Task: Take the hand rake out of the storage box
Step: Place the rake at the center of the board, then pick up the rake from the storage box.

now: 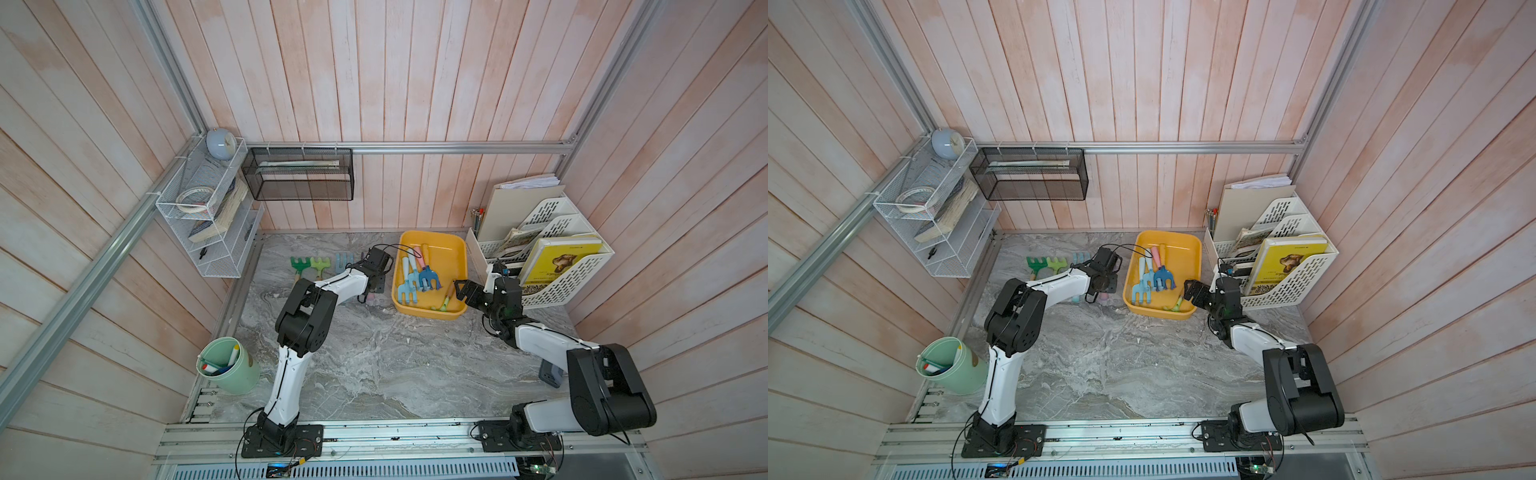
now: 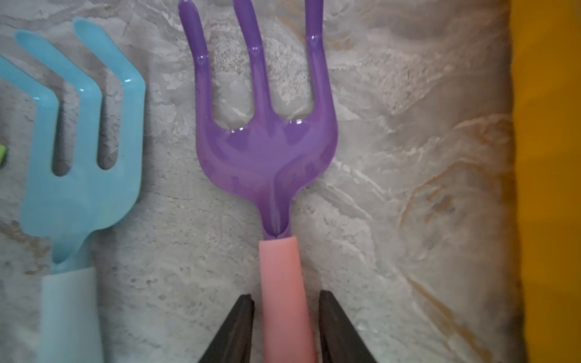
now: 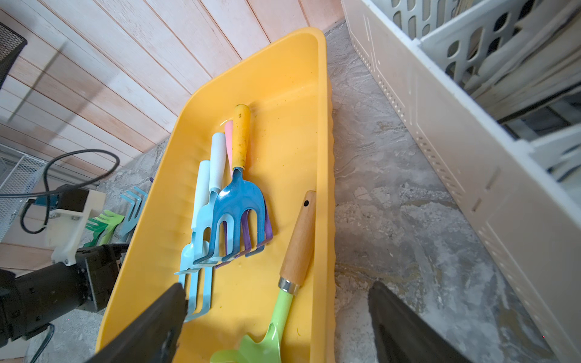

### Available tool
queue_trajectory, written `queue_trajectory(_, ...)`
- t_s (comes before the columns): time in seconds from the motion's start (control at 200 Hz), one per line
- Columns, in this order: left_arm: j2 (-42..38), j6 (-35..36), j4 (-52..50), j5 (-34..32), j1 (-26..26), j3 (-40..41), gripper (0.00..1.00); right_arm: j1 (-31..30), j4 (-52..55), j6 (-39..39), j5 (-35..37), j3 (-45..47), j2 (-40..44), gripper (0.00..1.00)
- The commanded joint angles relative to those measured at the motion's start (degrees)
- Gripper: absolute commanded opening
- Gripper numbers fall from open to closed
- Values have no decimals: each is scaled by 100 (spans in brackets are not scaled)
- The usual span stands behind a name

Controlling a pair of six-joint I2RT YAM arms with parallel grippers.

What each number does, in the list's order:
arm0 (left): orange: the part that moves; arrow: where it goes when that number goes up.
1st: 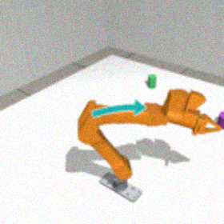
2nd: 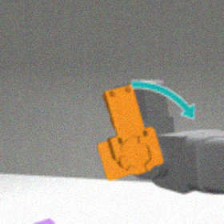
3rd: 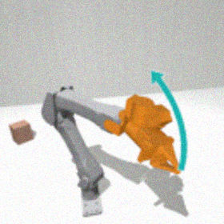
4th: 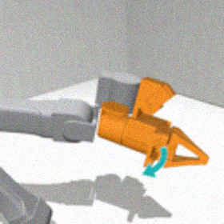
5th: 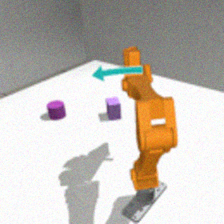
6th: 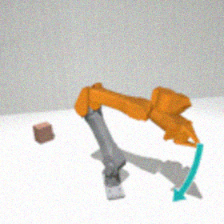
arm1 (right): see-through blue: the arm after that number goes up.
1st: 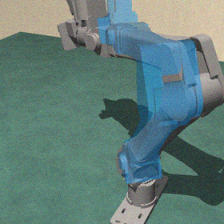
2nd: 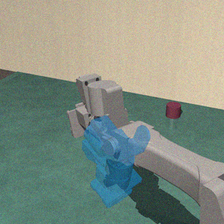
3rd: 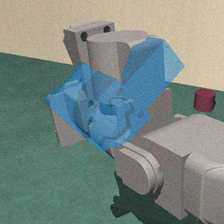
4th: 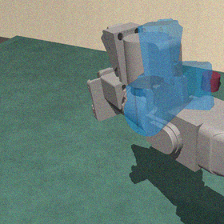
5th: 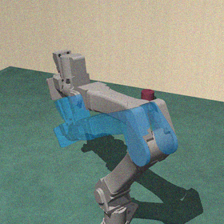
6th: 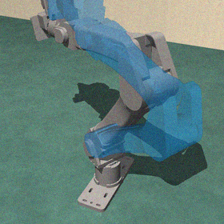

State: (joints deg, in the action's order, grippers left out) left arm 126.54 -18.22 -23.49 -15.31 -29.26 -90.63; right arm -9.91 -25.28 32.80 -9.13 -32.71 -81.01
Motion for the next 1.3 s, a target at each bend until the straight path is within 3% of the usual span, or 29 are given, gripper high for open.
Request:
queue_trajectory(0.0,-25,-131,-237,-139,43,155,30,24,-56,7,-63,1,-71,93)
queue_trajectory(0.25,-267,-555,-224,-310,60,457,23,24,-87,16,-80,19,-81,93)
queue_trajectory(0.415,-285,-508,-100,-180,68,496,30,24,-100,25,-116,29,-66,93)
queue_trajectory(0.49,-345,-458,-140,-215,69,427,40,24,-108,18,-81,53,-39,92)
queue_trajectory(0.56,-462,-382,-284,-332,94,239,60,33,-100,8,-63,57,-37,93)
queue_trajectory(0.7,-968,-75,-269,-498,96,-174,67,26,-109,-6,-67,54,-72,93)
queue_trajectory(0.765,-1290,198,62,-338,58,-175,73,25,-71,-40,-78,16,-102,93)
queue_trajectory(0.785,-1402,264,204,-270,45,-127,80,24,-53,-59,-91,-8,-115,93)
queue_trajectory(0.805,-1524,350,357,-172,41,-60,96,20,-40,-77,-110,-29,-124,93)
queue_trajectory(0.825,-1652,416,538,-3,42,44,100,24,-31,-93,-130,-46,-133,92)
queue_trajectory(0.935,-2540,588,1883,565,84,1126,100,-34,128,-229,-264,-295,-223,88)
queue_trajectory(1.055,-3424,751,3177,615,229,2459,100,-388,916,-616,-20,-1155,-587,87)
queue_trajectory(1.165,-3916,979,3847,210,314,3320,100,-663,1537,-874,282,-2289,-1387,87)
queue_trajectory(1.295,-4182,833,3988,472,711,3944,100,-753,2376,-1064,562,-3865,-2713,83)
